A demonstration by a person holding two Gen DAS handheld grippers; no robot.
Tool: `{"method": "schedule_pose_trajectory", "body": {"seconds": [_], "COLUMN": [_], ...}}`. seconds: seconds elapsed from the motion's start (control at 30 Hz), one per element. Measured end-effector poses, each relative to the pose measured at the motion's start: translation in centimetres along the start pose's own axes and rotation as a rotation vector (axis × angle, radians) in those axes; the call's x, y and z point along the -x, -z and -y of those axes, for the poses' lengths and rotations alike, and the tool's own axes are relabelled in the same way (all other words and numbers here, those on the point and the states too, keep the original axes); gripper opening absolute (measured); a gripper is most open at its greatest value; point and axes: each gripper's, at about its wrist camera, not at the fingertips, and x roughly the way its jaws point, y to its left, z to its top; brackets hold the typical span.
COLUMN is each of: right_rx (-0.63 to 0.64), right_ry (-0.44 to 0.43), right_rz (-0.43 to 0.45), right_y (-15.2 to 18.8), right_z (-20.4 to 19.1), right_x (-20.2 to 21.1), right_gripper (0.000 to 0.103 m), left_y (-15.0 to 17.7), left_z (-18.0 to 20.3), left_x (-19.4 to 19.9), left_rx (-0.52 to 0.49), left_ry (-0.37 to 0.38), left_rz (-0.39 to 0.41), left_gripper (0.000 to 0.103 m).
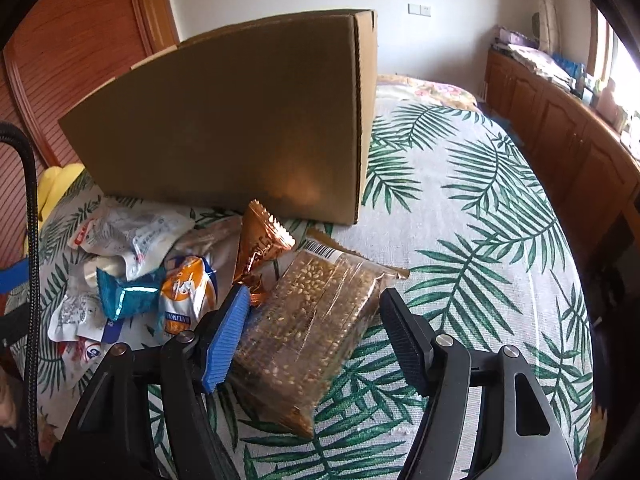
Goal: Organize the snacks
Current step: 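Grasp the clear grain-bar pack with the right tool while the left tool grasps a white-red sachet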
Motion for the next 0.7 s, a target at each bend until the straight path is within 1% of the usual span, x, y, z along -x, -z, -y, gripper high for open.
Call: {"method": "schedule_pose_trajectory", "body": {"seconds": [0.03,0.13,0.17,0.2,0.3,0.4,0.47,0.57,0.63,0.7], "right_rx": [0.010,0.030,0.040,0.045,0.035,0.053,0.064,0.061,0.047,0.051], "right_ry": [0.008,0.009,0.017,0.021,0.023,0.045,0.055,0.046,0.036,0.046], "right_rz": [-0.003,-0.013,-0.012,-0.012,-0.004,0.011,0.014,0.018,0.021,0.024], "right_y": [0.1,0.7,1.0,1.3,1.8,2.2,2.2,2.5,2.4,2.2], "right_z": [0.0,0.2,0.3,0.5,1.1,1.1,0.7,0.8,1.3,1.1], "right_x": [0.0,0.3,0.5,0.8,1.0,1.0,0.9,0.9,0.8,0.7], "right_gripper": [0.068,0.058,0.053,0.052,0.052,0.052,0.053,0.055,0.055,0.055], "left_y": [0.1,0.7,0.8,0.9,1.2,1.6,1.8,1.6,1.3,1.0], "left_z": [0.2,0.8,1.0,1.1,1.4,1.7,1.8,1.8,2.0,2.1], "left_x": [0.0,0.2,0.2,0.2,-0.1,-0.3,-0.6,-1.2,-1.7,-2.0], "left_rx": [-0.001,-0.008,-0.010,-0.010,-0.012,-0.011,0.003,0.033,0.045,0.050], "left_ry": [0.003,0.012,0.014,0.016,0.020,0.022,0.030,0.049,0.048,0.041], "left_rz": [-0.002,-0.007,-0.008,-0.011,-0.026,-0.040,-0.049,-0.060,-0.066,-0.067], "left_gripper": [0.072,0.072,0.072,0.072,0.072,0.072,0.072,0.072,0.072,0.072]}}
